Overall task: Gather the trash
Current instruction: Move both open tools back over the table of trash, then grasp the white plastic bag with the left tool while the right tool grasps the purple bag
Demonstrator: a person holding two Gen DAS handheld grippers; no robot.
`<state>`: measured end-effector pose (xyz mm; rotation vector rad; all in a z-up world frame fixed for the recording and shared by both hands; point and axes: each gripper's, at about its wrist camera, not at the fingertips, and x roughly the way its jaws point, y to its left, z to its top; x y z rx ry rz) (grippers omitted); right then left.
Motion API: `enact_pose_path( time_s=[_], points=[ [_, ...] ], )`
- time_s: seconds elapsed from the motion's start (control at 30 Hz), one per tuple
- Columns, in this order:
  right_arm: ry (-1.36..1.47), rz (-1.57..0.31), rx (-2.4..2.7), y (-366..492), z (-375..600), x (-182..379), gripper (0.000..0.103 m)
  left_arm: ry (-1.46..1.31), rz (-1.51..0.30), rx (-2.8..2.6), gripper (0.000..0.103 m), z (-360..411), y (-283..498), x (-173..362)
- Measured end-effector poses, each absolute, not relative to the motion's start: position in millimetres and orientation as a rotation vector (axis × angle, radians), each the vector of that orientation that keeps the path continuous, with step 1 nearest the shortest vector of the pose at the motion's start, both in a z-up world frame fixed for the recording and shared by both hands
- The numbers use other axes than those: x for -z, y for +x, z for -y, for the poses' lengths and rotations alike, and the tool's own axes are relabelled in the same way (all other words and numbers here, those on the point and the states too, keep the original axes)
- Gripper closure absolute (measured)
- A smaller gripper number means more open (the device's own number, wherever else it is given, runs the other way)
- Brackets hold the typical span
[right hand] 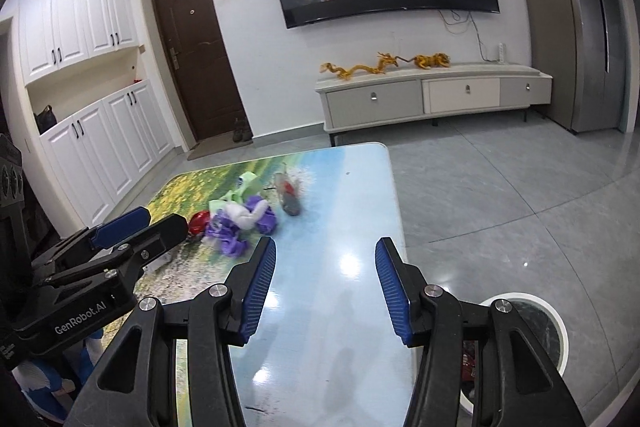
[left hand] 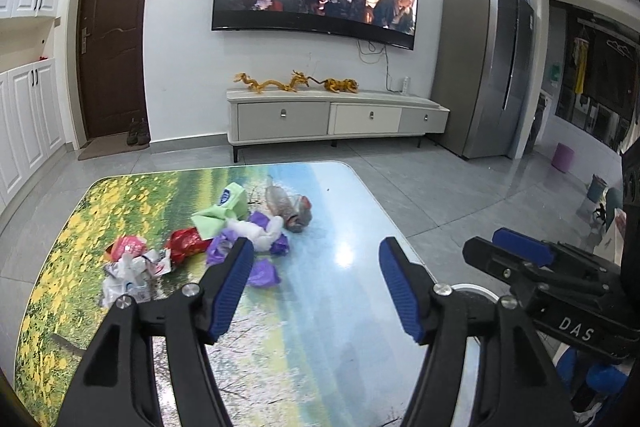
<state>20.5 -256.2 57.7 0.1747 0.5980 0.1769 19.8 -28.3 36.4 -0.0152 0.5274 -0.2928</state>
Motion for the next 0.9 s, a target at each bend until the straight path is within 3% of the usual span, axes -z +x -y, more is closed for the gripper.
enact_pose_path(
  time_s=[0.37, 0.63, 0.77, 0.9],
  points=[
    [0.132, -0.614, -0.233, 31, 228, -61, 0.052, -0.045, -0.556, 0.236, 0.039, -19, 32, -19],
    [0.096, -0.677, -0.307, 63, 204, -43, 0.052, -0.097, -0.601, 0.132, 0.039, -94, 58, 8],
    [0.088, -0.721, -0.363, 90, 187, -29, 0.052, -0.122, -0.637, 0.072, 0.032, -129, 71, 23],
    [0.086, -0.768, -0.421, 116, 165, -10, 0.052, -0.137, -0.682, 0.073, 0.032, -146, 88, 35]
  ],
)
